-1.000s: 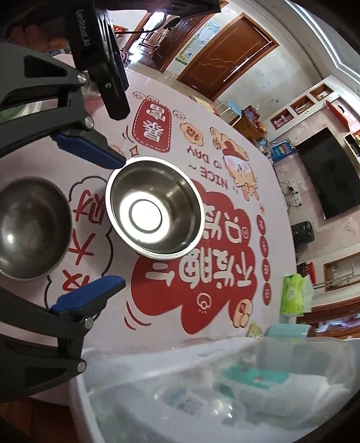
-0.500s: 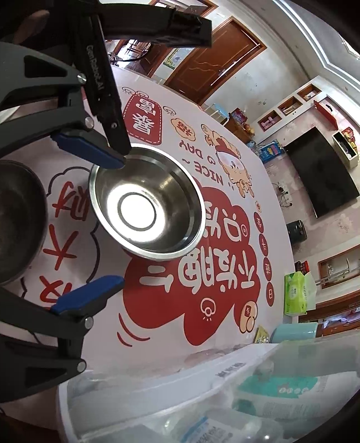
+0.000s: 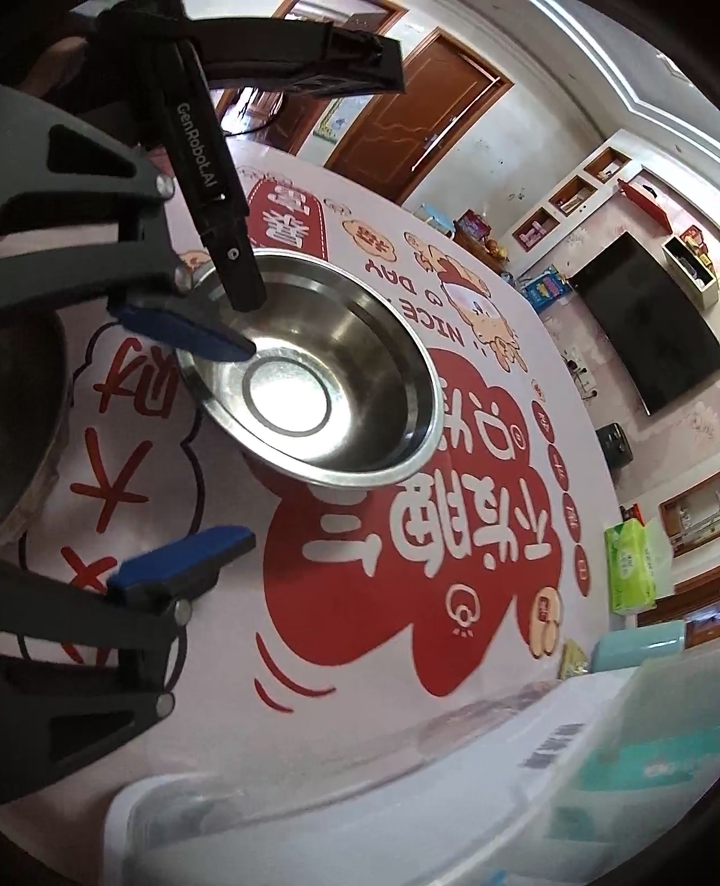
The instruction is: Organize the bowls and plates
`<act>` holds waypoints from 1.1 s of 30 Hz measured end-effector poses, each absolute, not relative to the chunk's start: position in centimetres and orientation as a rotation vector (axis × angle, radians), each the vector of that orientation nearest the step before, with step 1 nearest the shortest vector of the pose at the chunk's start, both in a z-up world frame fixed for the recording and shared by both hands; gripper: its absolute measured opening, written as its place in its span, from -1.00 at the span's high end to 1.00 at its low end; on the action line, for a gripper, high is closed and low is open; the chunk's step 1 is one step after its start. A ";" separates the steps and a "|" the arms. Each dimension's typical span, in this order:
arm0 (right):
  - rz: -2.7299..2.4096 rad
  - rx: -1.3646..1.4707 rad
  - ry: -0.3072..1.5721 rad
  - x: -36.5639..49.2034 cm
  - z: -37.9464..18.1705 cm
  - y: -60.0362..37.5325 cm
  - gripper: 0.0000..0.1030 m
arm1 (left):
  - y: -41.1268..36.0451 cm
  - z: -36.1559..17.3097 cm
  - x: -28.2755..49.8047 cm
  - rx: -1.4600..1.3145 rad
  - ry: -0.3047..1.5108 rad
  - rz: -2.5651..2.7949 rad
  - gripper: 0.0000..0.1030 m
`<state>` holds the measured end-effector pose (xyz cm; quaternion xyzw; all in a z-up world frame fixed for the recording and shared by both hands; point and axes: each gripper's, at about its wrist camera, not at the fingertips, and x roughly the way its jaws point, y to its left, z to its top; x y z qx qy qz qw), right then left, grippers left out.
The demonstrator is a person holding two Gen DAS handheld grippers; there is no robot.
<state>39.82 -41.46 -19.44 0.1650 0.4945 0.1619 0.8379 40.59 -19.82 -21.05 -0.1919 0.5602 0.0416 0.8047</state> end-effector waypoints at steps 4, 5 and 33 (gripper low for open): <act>0.344 0.366 1.048 39.8 -19.7 -41.7 0.10 | -20.0 -21.5 40.7 -0.404 1.200 0.088 -0.10; 0.351 0.369 1.045 39.7 -19.7 -41.8 0.14 | -20.1 -21.5 40.6 -0.407 1.197 0.089 0.01; 0.363 0.316 1.006 37.0 -17.1 -41.3 0.63 | -21.4 -19.2 36.9 -0.431 1.182 -0.037 0.52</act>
